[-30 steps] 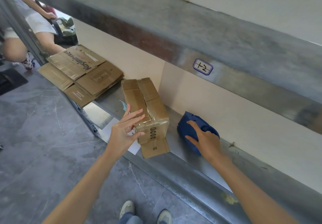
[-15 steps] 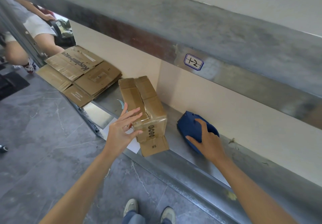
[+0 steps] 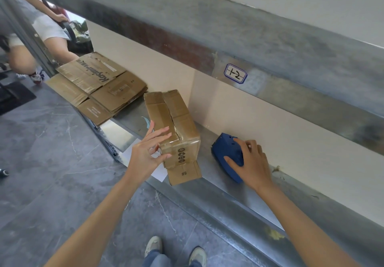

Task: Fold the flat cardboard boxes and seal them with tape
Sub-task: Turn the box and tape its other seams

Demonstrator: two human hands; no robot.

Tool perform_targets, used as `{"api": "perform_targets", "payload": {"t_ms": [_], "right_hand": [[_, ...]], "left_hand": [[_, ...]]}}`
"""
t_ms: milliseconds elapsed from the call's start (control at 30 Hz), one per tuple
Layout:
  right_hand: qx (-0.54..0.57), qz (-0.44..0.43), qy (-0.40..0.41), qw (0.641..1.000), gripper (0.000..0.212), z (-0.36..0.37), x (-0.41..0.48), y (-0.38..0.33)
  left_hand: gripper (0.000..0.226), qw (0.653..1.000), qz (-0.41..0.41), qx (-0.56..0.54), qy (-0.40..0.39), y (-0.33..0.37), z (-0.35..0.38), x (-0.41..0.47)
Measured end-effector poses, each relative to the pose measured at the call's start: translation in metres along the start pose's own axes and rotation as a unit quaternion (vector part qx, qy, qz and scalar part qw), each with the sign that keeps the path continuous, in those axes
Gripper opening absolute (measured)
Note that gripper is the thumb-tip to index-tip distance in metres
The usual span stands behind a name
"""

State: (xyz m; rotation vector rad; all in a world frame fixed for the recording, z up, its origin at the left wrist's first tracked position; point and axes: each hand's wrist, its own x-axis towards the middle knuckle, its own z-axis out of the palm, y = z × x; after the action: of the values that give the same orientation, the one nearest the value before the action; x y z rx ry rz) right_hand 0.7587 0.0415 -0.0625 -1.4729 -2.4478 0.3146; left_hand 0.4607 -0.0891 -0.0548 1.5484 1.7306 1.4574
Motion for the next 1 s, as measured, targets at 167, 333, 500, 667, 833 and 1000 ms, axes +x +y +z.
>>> {"api": "perform_targets", "payload": {"t_ms": [167,333,500,667,833,1000], "right_hand": [[0.102,-0.086,-0.009,0.991,0.054,-0.020,0.024,-0.041],[0.243,-0.137,-0.128,0.952,0.064,-0.021,0.040,-0.078],[0.302,-0.115,-0.153,0.934,0.074,-0.010,0.043,-0.086],[0.322,-0.108,-0.149,0.929,0.073,-0.002,0.054,-0.084],[0.293,-0.116,-0.130,0.940,0.069,0.004,0.059,-0.078],[0.292,-0.109,-0.084,0.947,0.067,0.011,0.060,-0.087]], "left_hand": [[0.059,1.000,0.001,0.001,0.001,0.000,-0.001,0.000],[0.057,1.000,-0.009,0.002,-0.006,0.003,-0.002,0.000],[0.057,1.000,-0.024,-0.008,-0.016,0.007,-0.004,0.001],[0.055,0.998,-0.053,-0.036,-0.003,0.010,-0.003,0.002],[0.047,0.997,-0.063,-0.032,0.014,0.010,-0.001,0.003],[0.043,0.998,-0.047,-0.028,0.044,0.011,0.006,0.002]]}}
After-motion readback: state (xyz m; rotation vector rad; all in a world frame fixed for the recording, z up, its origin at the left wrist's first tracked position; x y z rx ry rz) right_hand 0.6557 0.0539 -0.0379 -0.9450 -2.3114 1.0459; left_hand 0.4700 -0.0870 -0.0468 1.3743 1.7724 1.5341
